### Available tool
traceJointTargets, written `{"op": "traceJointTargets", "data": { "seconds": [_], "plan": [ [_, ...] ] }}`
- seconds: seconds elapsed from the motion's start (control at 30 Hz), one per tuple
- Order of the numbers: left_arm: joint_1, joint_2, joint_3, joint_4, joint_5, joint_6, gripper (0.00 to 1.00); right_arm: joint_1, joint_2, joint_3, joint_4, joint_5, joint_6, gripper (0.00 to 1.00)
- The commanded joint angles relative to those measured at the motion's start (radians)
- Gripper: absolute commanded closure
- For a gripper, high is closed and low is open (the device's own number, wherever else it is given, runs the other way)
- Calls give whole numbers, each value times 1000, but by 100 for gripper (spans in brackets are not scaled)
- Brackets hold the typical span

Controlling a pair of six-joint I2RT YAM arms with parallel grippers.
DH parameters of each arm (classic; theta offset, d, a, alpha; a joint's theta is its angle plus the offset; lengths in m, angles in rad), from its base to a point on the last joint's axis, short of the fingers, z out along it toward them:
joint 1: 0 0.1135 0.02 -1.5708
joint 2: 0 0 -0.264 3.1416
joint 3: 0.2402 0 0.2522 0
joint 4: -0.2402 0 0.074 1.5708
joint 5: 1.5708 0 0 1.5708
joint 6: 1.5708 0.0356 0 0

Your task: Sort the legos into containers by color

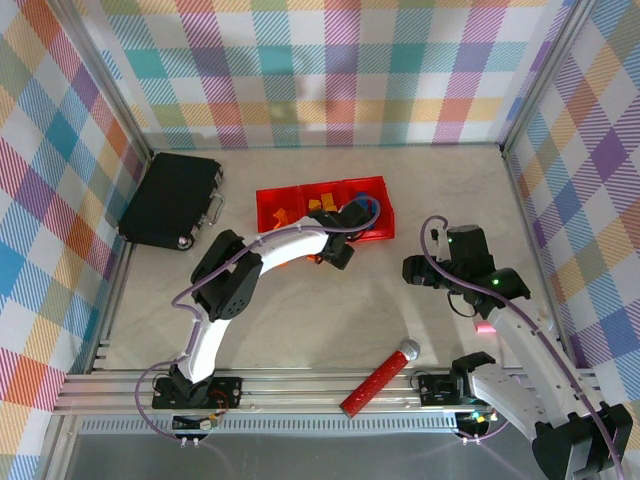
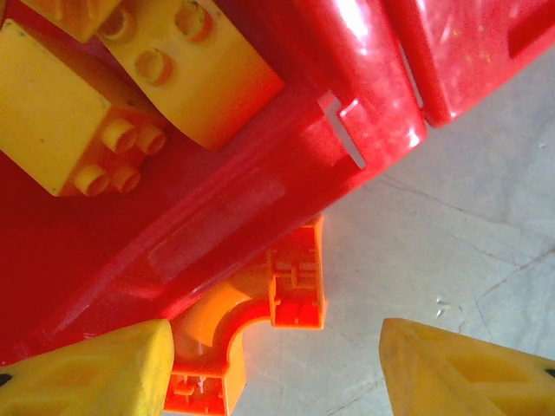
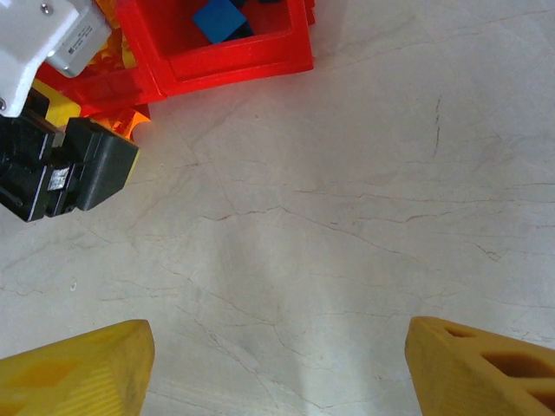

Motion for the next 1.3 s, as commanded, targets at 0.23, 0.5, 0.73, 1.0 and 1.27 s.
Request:
{"op": "traceJointTargets", "data": {
  "seconds": [0.23, 0.5, 0.73, 1.0, 1.27],
  "plan": [
    [-5, 62, 45, 2, 14, -95, 49, -8, 1, -6, 10, -15, -3, 23],
    [-13, 100, 64, 11, 37, -106, 54, -7, -3, -10, 11, -16, -4, 23],
    [-15, 141, 101, 12, 66, -117, 60, -6, -13, -16, 7, -12, -3, 23],
    [-42, 115, 81, -16, 93, -107, 69, -7, -16, -15, 5, -8, -3, 23],
    [-60, -12, -77, -27, 86, -104, 70, -6, -15, -16, 7, -9, -3, 23]
  ]
}}
